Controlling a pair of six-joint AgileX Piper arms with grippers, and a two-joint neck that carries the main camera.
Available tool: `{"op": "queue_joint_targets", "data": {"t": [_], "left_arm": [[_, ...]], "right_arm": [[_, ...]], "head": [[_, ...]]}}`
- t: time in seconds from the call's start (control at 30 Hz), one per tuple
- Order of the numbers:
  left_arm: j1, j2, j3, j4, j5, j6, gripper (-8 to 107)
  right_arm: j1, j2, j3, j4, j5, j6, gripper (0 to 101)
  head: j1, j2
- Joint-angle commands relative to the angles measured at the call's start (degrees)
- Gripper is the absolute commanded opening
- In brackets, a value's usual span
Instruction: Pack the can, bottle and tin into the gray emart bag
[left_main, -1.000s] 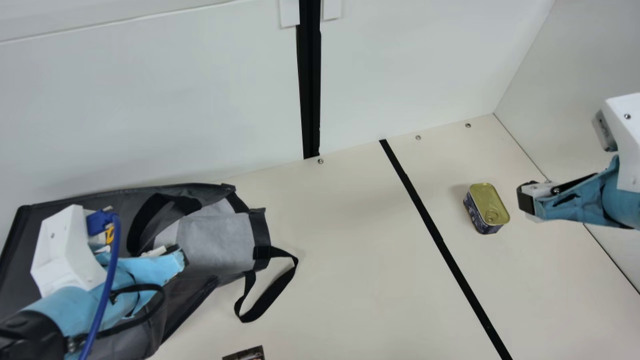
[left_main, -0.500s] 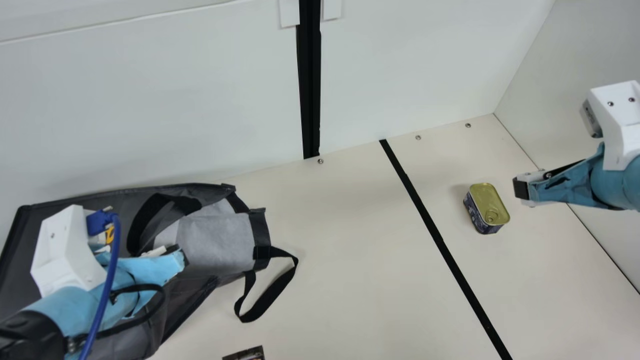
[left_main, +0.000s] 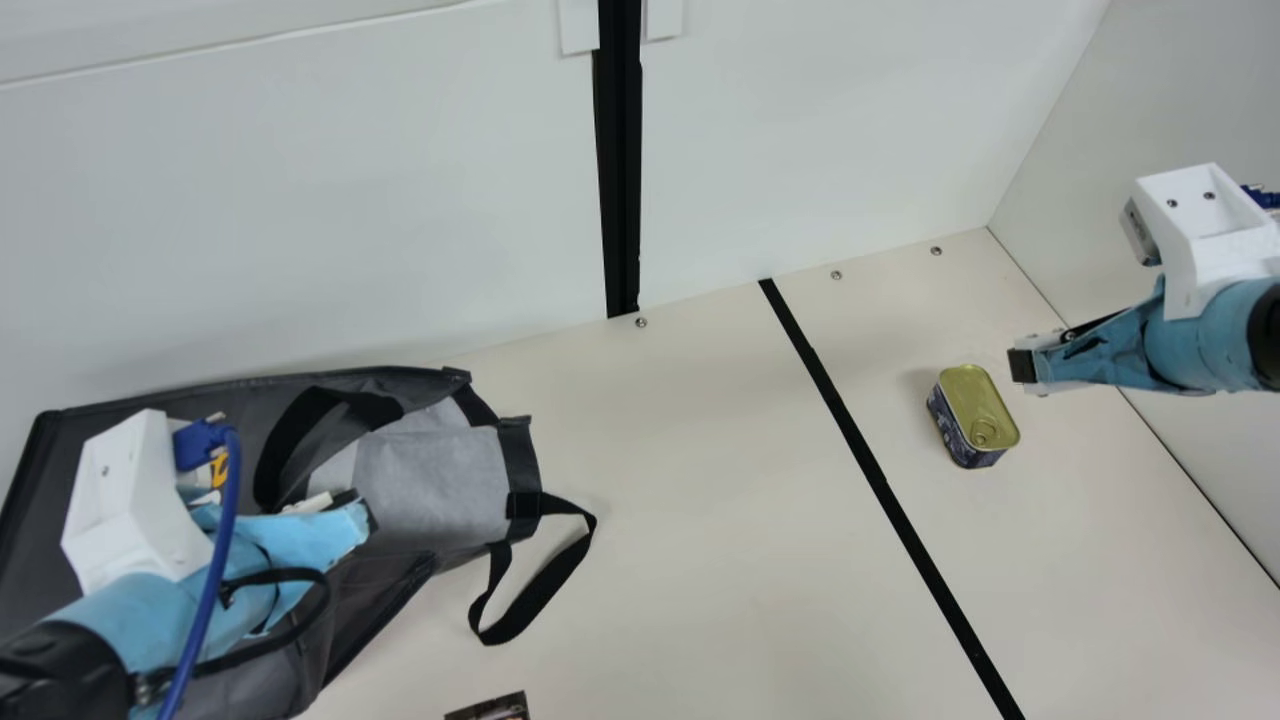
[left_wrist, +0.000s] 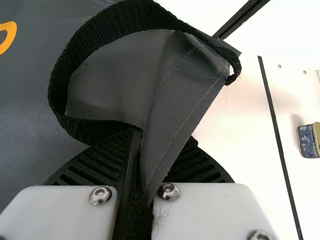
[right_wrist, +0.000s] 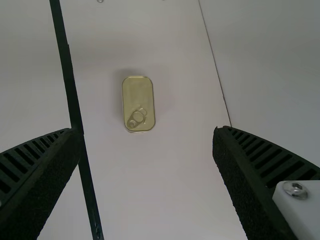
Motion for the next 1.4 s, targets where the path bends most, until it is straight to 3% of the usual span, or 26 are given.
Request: {"op": "queue_joint_targets", "data": {"t": [0.0,0.7,1.37], "left_arm": [[0.0,0.0,0.0,0.0,0.0,0.0,10],[0.0,0.0,0.0,0.0,0.0,0.0,10],[0.0,0.0,0.0,0.0,0.0,0.0,10]], "right_arm": [[0.1,0.9,-0.1,-0.1,-0.3,-0.1,91],[0.3,11.0,-0.8,0.7,-3.6,-0.9,91],[-0.3,18.4,-1.7,1.7,-4.5,-2.2,91]], "head": [[-1.3,0.0],[-1.3,0.0],[-1.3,0.0]]}}
